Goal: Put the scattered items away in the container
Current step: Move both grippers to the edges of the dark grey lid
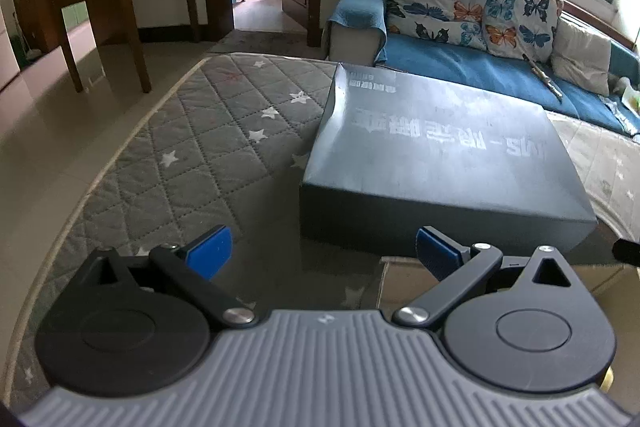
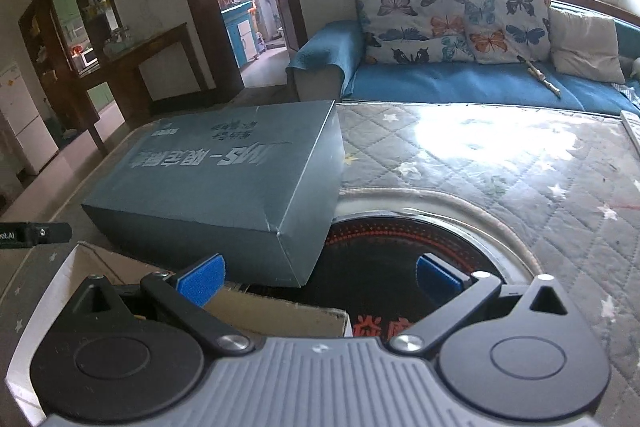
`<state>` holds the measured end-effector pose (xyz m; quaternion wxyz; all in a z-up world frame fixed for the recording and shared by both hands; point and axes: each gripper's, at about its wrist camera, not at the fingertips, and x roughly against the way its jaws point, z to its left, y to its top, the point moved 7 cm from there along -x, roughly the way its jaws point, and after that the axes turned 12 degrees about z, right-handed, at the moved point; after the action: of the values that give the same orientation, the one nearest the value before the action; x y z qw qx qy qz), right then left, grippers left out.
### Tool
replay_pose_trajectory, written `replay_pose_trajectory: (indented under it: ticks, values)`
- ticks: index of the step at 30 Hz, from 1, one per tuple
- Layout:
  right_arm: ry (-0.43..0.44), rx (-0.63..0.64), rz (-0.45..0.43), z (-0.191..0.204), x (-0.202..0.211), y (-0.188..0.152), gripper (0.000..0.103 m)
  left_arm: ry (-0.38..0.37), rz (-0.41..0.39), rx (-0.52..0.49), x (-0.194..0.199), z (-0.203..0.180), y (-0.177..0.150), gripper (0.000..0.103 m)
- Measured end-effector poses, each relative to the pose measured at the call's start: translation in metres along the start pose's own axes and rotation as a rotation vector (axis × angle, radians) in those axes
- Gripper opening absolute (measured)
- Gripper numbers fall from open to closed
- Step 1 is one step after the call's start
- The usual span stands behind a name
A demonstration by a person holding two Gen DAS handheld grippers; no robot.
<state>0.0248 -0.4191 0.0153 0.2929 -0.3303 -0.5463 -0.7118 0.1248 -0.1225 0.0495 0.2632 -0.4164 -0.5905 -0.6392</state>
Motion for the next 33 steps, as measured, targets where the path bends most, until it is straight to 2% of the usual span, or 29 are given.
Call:
replay_pose_trajectory:
  ticks: [9,16,24,29,33]
  values:
    - [0.077,-0.057,0.026,0.0,-0.024,0.027,0.103,0.009,-0.042,-0.008,-0.009,0.004,0.038,0.1]
    - [0.122,-0.13,0.069,-0.003,-0.054,0.053,0.103,0.002,-0.035,0.014,-0.035,0.009,0.075,0.1]
    - [0.106,-0.132,0.105,-0.002,-0.084,0.065,0.103,-0.088,0.033,0.056,-0.07,0.01,0.091,0.1]
    - [0.132,-0.136,0.116,0.004,-0.091,0.071,0.103,-0.152,0.07,0.097,-0.086,0.013,0.091,0.1]
    - [0.166,-0.158,0.129,0.005,-0.095,0.072,0.103,-0.171,0.091,0.101,-0.095,0.013,0.088,0.1]
